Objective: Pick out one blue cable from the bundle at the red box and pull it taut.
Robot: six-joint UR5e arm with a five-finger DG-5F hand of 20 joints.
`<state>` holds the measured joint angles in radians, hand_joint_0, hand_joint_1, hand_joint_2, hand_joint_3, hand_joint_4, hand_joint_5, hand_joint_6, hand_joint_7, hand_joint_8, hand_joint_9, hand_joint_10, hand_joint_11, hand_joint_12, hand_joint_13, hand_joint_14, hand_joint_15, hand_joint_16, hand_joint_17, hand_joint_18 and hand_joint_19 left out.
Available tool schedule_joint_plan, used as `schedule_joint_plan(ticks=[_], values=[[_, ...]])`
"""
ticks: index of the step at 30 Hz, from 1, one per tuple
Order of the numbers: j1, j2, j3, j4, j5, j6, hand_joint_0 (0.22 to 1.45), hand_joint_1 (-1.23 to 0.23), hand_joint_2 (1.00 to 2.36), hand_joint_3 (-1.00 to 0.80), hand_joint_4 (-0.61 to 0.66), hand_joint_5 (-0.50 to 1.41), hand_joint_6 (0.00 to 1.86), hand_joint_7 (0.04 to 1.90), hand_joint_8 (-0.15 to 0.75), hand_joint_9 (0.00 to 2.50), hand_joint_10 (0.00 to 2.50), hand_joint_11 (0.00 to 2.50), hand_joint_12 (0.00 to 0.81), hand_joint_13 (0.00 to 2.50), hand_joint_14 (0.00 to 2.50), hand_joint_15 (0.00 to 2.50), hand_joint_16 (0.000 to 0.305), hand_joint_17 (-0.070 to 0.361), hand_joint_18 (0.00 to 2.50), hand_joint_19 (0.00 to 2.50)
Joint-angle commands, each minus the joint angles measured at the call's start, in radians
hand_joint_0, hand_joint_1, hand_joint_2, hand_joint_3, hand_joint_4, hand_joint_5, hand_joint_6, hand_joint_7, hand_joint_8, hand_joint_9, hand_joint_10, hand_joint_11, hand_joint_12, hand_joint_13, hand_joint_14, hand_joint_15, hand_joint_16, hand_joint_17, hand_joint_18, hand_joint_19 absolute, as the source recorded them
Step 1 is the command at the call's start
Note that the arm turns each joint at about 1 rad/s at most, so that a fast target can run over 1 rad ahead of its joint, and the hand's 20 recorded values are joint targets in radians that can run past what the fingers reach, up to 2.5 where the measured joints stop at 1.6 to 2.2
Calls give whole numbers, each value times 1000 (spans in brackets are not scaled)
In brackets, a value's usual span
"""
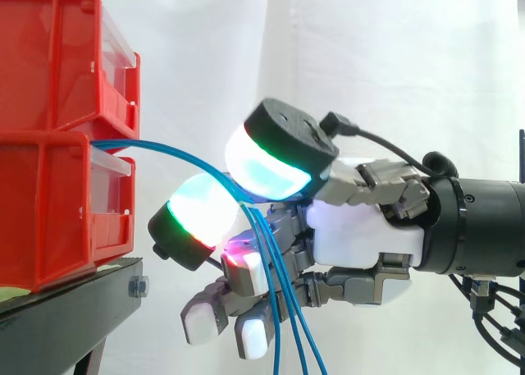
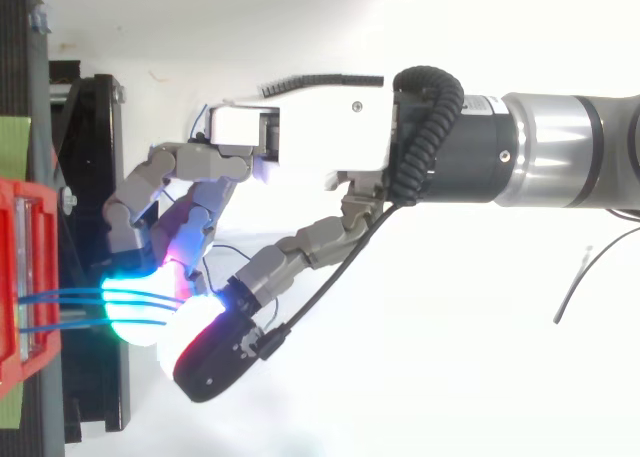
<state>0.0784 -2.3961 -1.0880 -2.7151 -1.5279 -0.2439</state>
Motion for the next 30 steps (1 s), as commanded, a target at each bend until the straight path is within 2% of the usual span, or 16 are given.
schedule_joint_plan(ticks=[1,2,4,6,8,15,17,20,24,30], values=[[0,0,0,0,0,0,496,-592,1000,-500,32,-136,925,826,229,1145,25,764,306,856,18,449,44,100,883,645],[1,0,0,0,0,0,521,-523,1000,-500,29,-135,914,856,222,1141,26,765,302,852,18,451,43,97,868,654],[0,0,2,0,0,0,560,-494,1000,-500,-1,-134,905,889,216,1136,25,777,293,845,18,454,41,93,850,669],[0,0,2,0,0,0,587,-537,1000,-500,-30,-125,908,897,220,1150,26,773,290,842,18,457,40,90,843,675],[1,0,2,0,0,0,598,-602,1007,-423,-45,-117,915,914,222,1168,29,773,294,852,21,460,40,90,850,678],[0,0,3,0,0,0,606,-733,1020,-268,-28,-109,930,988,230,1190,28,795,291,866,21,465,40,89,870,669],[0,0,3,0,0,0,644,-836,1022,-227,-24,-116,940,999,235,1175,28,793,292,868,19,463,40,90,876,659],[0,0,3,-2,0,0,698,-873,1022,-223,-66,-121,943,1126,231,1183,29,792,283,874,20,454,39,87,883,639],[0,0,3,-3,0,0,760,-890,1023,-236,-121,-111,974,1062,221,1237,30,796,275,897,19,455,37,83,876,642],[0,0,3,-3,0,0,807,-896,1007,-419,-221,-109,980,1080,223,1272,29,802,266,917,19,451,35,79,875,641]])
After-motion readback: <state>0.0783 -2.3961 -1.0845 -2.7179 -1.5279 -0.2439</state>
